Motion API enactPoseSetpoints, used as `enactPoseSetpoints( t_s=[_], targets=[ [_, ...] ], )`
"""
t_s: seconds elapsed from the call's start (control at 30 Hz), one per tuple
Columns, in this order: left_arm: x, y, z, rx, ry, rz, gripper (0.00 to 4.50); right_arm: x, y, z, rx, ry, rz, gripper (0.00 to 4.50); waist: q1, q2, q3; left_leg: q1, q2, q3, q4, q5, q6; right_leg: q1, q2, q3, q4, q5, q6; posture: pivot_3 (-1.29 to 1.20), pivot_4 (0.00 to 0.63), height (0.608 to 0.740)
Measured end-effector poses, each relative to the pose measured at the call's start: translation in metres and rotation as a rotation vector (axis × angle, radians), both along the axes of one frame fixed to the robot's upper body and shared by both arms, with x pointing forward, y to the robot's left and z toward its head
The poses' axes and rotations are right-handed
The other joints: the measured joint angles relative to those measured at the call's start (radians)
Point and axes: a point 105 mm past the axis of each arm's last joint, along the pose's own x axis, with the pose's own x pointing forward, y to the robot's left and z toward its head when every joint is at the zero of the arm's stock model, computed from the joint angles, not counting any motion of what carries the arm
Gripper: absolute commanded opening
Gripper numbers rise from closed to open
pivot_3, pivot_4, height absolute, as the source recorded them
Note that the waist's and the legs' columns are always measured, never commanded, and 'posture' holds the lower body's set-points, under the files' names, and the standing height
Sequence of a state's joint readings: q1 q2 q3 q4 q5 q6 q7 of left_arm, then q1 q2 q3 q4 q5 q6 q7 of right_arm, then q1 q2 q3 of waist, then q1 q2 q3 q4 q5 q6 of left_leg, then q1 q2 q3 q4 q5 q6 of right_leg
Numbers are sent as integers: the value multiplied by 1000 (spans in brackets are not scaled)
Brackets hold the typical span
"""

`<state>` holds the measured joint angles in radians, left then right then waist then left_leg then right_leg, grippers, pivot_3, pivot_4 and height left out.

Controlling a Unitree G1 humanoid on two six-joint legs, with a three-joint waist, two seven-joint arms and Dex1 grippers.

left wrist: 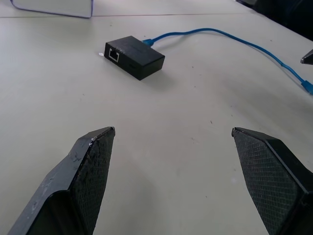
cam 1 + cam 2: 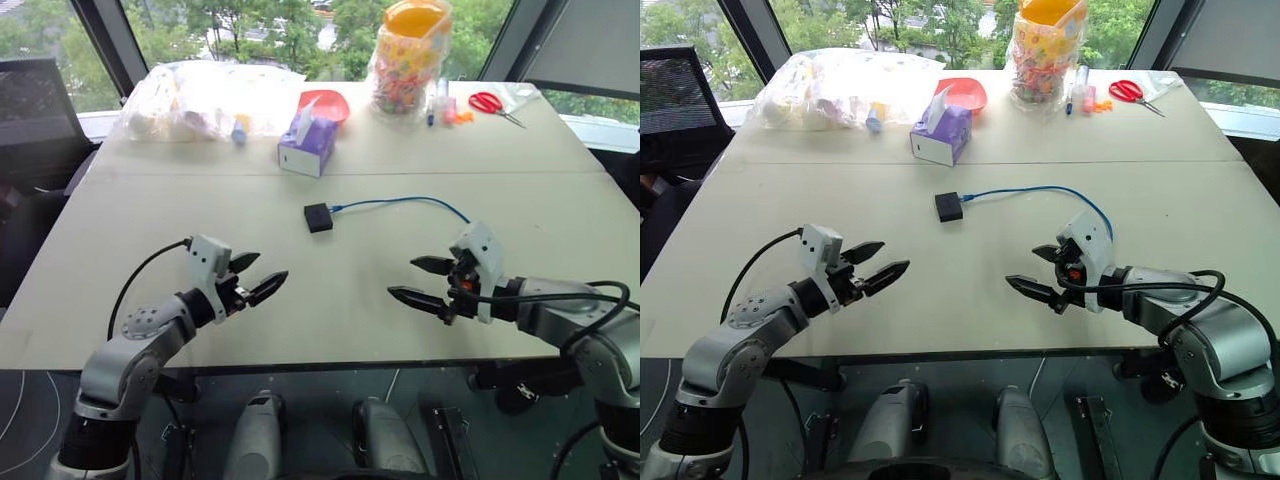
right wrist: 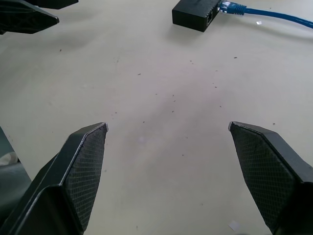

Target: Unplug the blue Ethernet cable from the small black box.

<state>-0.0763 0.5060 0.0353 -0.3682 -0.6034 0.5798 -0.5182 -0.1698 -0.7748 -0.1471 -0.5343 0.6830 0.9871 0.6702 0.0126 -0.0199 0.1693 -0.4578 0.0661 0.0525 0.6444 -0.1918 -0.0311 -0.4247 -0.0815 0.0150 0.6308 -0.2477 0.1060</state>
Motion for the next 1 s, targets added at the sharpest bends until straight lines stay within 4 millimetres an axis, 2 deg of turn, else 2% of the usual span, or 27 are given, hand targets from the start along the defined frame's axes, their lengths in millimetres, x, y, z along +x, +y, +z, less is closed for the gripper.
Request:
enactPoseSetpoints(
  t_s=[0.2, 0.33, 0.57, 1.0],
  targets=[
    [7, -4, 7, -16, -36, 6, 3977, 0, 0, 2, -2, -3, 6, 4154, -1, 0, 0, 0, 0, 0, 0, 0, 0, 0, 0, 0, 0, 0, 0, 0, 150, 735],
    [12, -8, 14, -23, -65, 0, 3977, 7, 1, 10, -2, -44, 4, 4154, -1, 0, 0, 0, 0, 0, 0, 0, 0, 0, 0, 0, 0, 0, 0, 0, 150, 735],
    [12, -10, 8, -9, -45, -28, 3977, 10, 2, 10, -2, -52, 12, 4154, -1, 0, 0, -1, 0, 0, 0, 0, 0, -1, 0, 0, 0, 0, 0, 0, 150, 735],
    [12, -9, -1, -2, -17, -33, 3977, 30, -1, 15, -56, -28, 48, 4154, -3, 0, 0, -2, 0, 0, 0, 0, 1, -2, 0, 0, 0, 0, 0, 0, 150, 735]
  ],
)
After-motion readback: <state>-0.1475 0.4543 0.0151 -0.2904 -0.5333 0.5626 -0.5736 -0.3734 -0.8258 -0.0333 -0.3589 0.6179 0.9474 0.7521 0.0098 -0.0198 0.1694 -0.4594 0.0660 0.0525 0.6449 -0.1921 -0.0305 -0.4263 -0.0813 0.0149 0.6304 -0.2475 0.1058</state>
